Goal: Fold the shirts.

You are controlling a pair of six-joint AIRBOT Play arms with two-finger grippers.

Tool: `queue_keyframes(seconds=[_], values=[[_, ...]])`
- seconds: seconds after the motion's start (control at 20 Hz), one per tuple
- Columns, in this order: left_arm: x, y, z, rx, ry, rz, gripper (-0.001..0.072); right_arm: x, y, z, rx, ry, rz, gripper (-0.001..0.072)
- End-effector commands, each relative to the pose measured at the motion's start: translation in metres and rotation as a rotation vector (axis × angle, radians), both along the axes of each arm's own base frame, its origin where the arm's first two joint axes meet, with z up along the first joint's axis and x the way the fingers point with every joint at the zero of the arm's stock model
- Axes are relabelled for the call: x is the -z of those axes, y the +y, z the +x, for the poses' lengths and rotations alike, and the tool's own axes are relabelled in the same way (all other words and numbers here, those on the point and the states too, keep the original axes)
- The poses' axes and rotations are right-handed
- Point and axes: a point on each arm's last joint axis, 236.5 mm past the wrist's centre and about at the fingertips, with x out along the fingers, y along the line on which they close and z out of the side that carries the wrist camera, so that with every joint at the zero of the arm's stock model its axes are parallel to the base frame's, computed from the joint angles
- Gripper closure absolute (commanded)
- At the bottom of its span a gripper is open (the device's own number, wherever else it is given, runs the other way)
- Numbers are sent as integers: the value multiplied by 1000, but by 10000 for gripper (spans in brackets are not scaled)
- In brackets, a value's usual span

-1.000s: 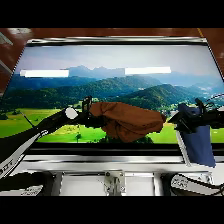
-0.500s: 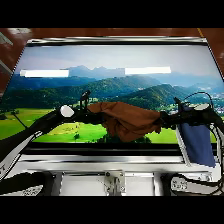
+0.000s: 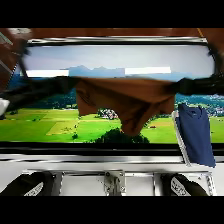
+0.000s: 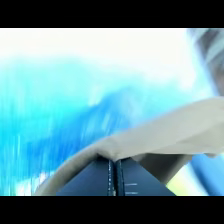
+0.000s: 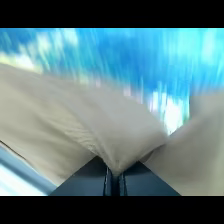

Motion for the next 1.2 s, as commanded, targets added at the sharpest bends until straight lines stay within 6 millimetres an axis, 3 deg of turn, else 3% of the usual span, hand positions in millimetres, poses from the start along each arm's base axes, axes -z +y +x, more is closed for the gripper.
queue_keyframes(seconds=[0.0,0.05,0.15,0.2,0.3,0.4,0.55,0.65,0.75,0.85,0.9,1.0,1.15], values=[[-143,47,-64,-78,-369,-27,672,-143,7,-37,58,-399,-74,654],[-168,55,-82,-90,-440,-32,671,-168,10,-51,74,-465,-78,655],[-201,69,-114,-115,-545,-27,672,-198,14,-75,103,-534,-74,655],[-207,75,-125,-129,-577,-10,672,-206,15,-87,116,-550,-79,654],[-197,85,-139,-143,-563,54,672,-209,13,-106,137,-559,-122,655],[-163,89,-140,-142,-424,115,671,-209,9,-118,161,-557,-155,655],[-88,89,-142,-96,-144,231,671,-216,7,-122,175,-587,-162,655],[-32,88,-150,-81,89,243,672,-227,0,-109,211,-633,-149,655],[17,89,-155,-86,256,249,672,-224,-4,-87,221,-617,-118,655],[65,89,-156,-105,396,243,672,-191,2,-61,158,-481,-76,655],[86,89,-157,-115,461,242,672,-163,5,-48,116,-381,-77,656],[122,90,-160,-142,578,235,672,-86,16,-21,37,-132,-92,655],[152,97,-160,-183,651,258,672,24,44,25,-47,80,-187,655]])
